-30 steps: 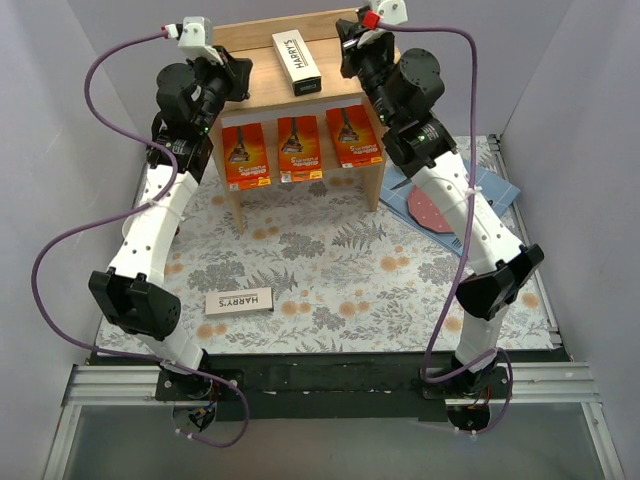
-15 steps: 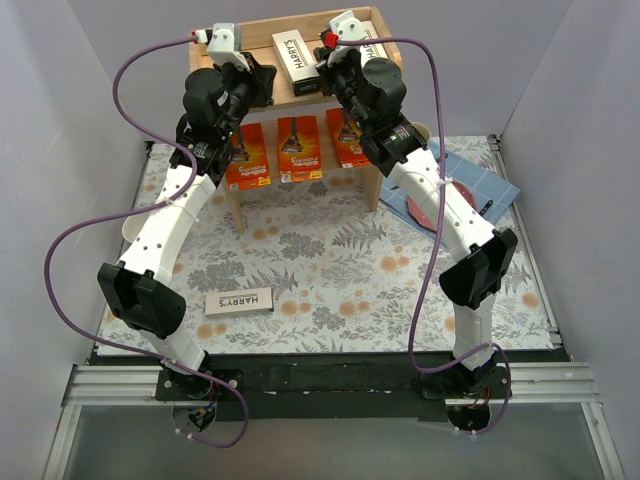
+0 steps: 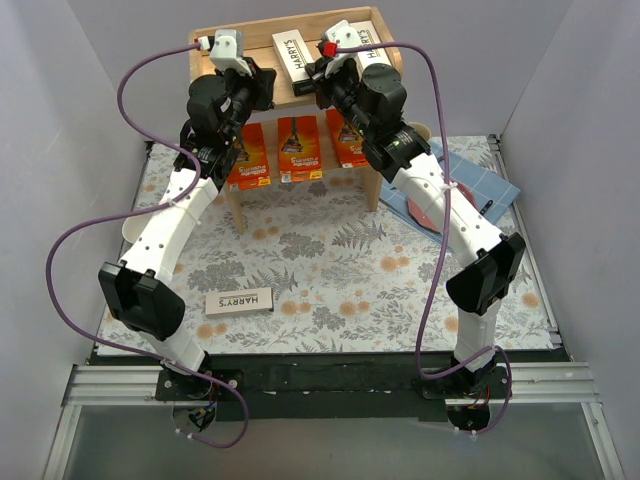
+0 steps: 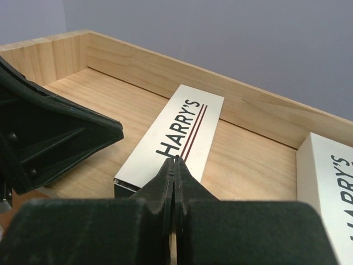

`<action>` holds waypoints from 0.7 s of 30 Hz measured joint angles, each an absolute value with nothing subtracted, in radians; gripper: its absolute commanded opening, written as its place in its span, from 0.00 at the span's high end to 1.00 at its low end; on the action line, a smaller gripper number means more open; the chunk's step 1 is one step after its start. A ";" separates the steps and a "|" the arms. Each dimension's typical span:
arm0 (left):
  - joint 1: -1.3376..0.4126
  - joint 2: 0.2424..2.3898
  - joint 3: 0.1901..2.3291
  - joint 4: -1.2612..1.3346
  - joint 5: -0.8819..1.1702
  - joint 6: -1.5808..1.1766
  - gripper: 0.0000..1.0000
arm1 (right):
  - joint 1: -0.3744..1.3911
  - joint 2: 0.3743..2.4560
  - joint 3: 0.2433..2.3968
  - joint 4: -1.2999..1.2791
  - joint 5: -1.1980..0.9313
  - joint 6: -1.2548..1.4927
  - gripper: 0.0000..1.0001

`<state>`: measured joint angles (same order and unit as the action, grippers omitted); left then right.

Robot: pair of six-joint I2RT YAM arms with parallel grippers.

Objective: Place and organize the shaving razors onto the shelf

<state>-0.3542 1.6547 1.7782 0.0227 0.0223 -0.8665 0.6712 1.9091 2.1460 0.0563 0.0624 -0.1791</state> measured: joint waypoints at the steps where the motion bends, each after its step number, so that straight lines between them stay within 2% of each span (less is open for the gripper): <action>1: -0.355 1.652 1.773 0.031 0.022 -0.865 1.00 | 0.673 1.908 2.146 0.054 0.059 -0.178 0.99; 12: -0.363 1.633 1.742 0.055 0.018 -0.861 1.00 | 0.710 1.908 2.147 0.051 0.051 -0.165 0.99; 21: -0.364 1.620 1.724 0.061 0.017 -0.860 0.99 | 0.713 1.902 2.150 0.169 0.274 -0.288 0.99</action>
